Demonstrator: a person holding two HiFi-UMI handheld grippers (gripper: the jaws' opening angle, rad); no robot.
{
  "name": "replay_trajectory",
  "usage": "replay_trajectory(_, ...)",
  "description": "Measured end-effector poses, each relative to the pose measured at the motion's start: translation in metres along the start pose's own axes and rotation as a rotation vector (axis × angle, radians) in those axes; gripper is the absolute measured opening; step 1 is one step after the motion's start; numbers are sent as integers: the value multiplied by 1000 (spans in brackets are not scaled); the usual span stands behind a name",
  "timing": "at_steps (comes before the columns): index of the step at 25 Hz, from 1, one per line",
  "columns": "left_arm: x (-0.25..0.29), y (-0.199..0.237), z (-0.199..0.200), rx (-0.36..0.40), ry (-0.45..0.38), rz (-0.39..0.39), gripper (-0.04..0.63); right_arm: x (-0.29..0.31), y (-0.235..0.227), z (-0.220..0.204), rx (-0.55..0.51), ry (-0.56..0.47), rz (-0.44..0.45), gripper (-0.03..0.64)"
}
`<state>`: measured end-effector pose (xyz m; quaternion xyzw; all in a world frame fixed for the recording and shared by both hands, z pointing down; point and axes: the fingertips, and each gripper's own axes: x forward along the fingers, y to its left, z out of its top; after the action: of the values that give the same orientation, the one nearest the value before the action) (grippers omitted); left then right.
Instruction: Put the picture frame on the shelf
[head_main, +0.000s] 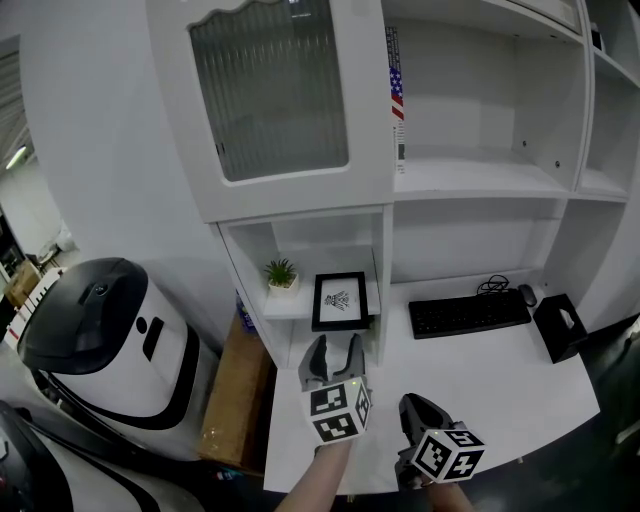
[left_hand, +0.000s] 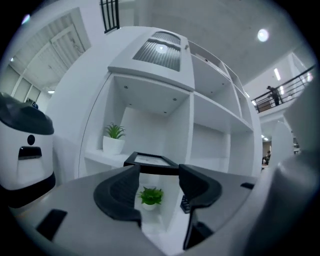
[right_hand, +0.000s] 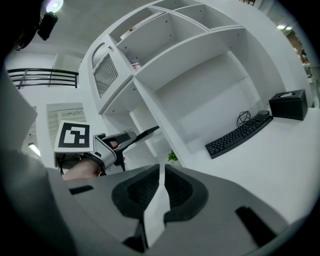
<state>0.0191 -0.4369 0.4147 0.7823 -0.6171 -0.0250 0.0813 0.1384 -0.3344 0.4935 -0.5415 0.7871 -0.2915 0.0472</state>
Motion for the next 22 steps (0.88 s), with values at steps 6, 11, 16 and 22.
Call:
replay_trajectory(6,8,1,2,51,21,18,241,-1,-3,2,6,-6,-3,18)
replay_trajectory(11,14,-1,-1,87,48,37,241,0,-6,1,17,-5,-3,18)
replay_trajectory(16,21,-1,-3,101,56,55,241,0,-8,1,21,-3,-3,18)
replay_trajectory(22,29,1,-3,98,51,70,241,1,-14,0,25,0,-11,18)
